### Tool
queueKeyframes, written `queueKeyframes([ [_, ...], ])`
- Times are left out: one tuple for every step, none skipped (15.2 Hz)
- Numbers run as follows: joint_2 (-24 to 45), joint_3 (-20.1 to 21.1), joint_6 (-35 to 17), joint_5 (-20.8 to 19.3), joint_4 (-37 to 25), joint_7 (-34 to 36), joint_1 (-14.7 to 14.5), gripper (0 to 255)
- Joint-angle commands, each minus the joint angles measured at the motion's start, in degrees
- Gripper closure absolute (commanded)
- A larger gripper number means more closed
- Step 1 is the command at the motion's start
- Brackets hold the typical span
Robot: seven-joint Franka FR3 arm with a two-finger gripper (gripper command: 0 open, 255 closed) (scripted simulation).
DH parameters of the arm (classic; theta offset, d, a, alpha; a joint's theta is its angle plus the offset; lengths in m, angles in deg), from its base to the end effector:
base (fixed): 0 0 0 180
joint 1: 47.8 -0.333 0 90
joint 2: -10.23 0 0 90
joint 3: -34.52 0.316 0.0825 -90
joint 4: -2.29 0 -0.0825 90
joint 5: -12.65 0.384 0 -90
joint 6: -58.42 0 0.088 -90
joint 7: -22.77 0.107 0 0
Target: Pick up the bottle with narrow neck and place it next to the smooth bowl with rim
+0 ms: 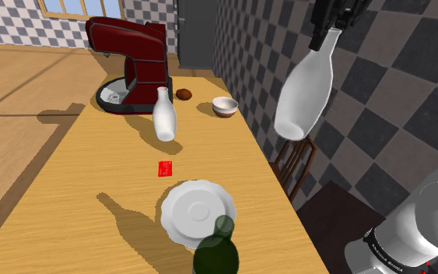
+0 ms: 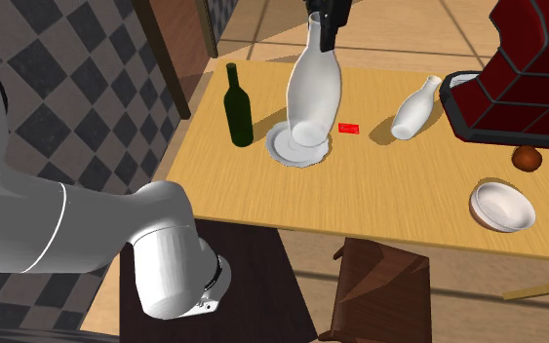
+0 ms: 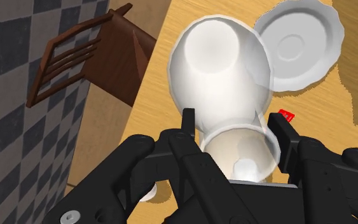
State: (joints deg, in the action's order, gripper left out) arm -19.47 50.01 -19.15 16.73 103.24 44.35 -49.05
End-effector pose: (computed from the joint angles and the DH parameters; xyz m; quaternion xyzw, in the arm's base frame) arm 0.3298 0.1528 0.7431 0.9973 -0.0468 0.0541 0.0158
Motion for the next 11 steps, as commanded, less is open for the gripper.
queueKeyframes([
  [1.7, -1.0, -2.0, -0.8, 0.3, -1.7, 0.6, 255],
  [2.6, -1.6, -3.0, -1.2, 0.5, -2.5, 0.9, 255],
  [3.6, -2.1, -4.1, -1.6, 0.6, -3.3, 1.2, 255],
  [4.6, -2.6, -5.1, -1.9, 0.6, -4.1, 1.5, 255],
  [5.7, -3.0, -6.0, -2.3, 0.5, -4.9, 1.8, 255],
  [6.8, -3.5, -7.0, -2.6, 0.4, -5.6, 2.1, 255],
  [8.0, -4.0, -7.9, -3.0, 0.1, -6.4, 2.4, 255],
  [9.2, -4.4, -8.8, -3.3, -0.1, -7.1, 2.7, 255],
  [10.4, -4.9, -9.7, -3.6, -0.5, -7.8, 3.1, 255],
  [11.7, -5.3, -10.6, -3.9, -1.0, -8.5, 3.4, 255],
  [13.1, -5.7, -11.4, -4.1, -1.5, -9.1, 3.7, 255],
])
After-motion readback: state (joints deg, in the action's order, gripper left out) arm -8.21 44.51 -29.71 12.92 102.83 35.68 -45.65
